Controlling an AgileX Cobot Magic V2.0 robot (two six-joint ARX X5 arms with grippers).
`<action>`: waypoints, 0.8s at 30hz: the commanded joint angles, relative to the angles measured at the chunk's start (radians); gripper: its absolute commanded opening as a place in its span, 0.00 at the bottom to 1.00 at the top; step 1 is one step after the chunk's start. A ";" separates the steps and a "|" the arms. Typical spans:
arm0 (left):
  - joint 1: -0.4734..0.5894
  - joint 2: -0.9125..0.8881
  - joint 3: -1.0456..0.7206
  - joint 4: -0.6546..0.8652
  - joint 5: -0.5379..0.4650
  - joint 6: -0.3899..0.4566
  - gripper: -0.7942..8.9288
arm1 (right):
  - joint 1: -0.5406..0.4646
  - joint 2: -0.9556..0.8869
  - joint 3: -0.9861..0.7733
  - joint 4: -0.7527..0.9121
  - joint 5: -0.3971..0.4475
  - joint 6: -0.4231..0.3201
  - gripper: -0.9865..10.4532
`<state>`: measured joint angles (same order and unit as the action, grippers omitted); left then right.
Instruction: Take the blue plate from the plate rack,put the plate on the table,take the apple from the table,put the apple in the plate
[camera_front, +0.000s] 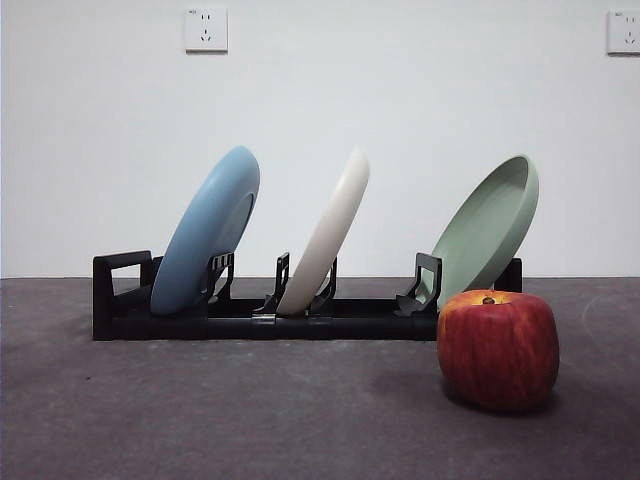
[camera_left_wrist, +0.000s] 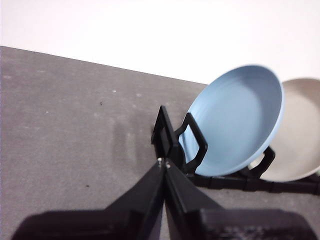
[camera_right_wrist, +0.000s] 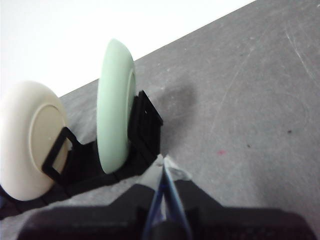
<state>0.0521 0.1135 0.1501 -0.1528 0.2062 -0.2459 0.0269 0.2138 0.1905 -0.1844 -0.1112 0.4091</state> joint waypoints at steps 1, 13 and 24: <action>0.002 0.077 0.055 -0.013 0.010 -0.023 0.08 | 0.002 0.092 0.073 0.010 -0.047 0.011 0.08; 0.000 0.536 0.413 -0.037 0.198 0.109 0.08 | 0.002 0.557 0.414 -0.006 -0.356 -0.049 0.09; -0.024 0.848 0.659 -0.182 0.326 0.140 0.30 | 0.003 0.782 0.609 -0.104 -0.518 -0.125 0.34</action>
<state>0.0349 0.9482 0.8009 -0.3328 0.5243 -0.1242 0.0269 0.9909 0.7925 -0.2836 -0.6270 0.3126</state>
